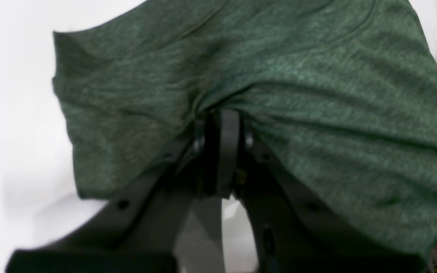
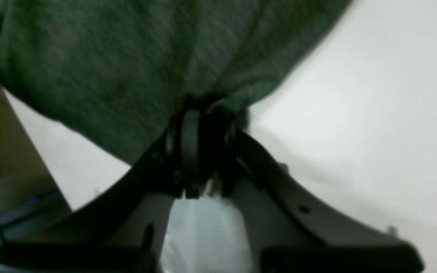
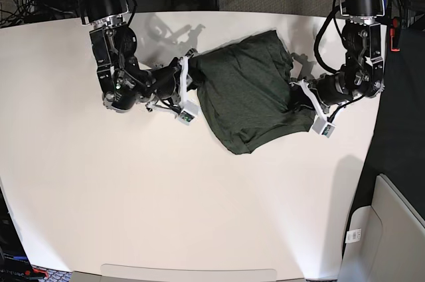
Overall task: Fold the T-shirt properly
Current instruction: 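Grasp the shirt with both grippers and spread it flat, then press and smooth the folded shirt with the right gripper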
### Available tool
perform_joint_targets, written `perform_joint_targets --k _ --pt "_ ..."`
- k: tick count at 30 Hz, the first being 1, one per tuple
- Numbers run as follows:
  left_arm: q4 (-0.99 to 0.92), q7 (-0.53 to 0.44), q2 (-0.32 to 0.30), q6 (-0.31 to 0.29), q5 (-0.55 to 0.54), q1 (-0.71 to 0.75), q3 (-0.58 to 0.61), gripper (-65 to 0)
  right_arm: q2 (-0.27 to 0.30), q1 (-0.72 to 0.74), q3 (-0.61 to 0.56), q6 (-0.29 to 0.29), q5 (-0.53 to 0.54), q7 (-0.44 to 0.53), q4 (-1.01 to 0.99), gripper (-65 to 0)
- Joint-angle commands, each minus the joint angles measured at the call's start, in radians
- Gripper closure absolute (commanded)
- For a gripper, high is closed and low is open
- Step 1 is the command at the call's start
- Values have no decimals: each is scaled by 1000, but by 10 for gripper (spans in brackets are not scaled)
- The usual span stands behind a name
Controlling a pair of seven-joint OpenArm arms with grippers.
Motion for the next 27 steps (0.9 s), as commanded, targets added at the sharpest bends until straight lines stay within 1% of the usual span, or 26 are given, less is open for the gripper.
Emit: perform_joint_targets --k 1,4,7,9,12,13,16,20,22,24,27 --pt "48 -14 -36 0 -6 -15 -15 -30 3 24 34 5 33 9 15 -58" --pt "126 -12 -75 0 -6 40 -69 -30 18 22 108 5 105 9 15 -58" --pt "212 -12 -83 0 -6 109 -148 -30 33 27 137 5 186 9 15 -58" --pt "258 -10 -83 0 -6 170 -194 -30 44 27 132 5 237 6 15 -58" --pt "318 2 -77 0 -6 252 -224 -30 35 27 129 5 283 -47 15 -59" --pt "335 16 -75 1 -6 276 -225 -30 21 27 124 5 290 -61 16 -60" --pt "379 37 -72 1 -6 330 -225 -30 -16 34 82 5 295 -64 24 -60" --pt "404 37 -26 1 -8 376 -225 -30 -63 51 -1 5 293 -64 38 -60" --pt "404 52 -2 1 -8 385 -224 -30 -86 62 -27 5 292 -64 38 -60" --pt "404 82 10 1 -8 394 -224 -30 -94 68 -26 5 281 -64 33 -60" --pt "405 123 15 1 -9 394 -225 -30 -94 99 -24 5 230 -63 35 -60"
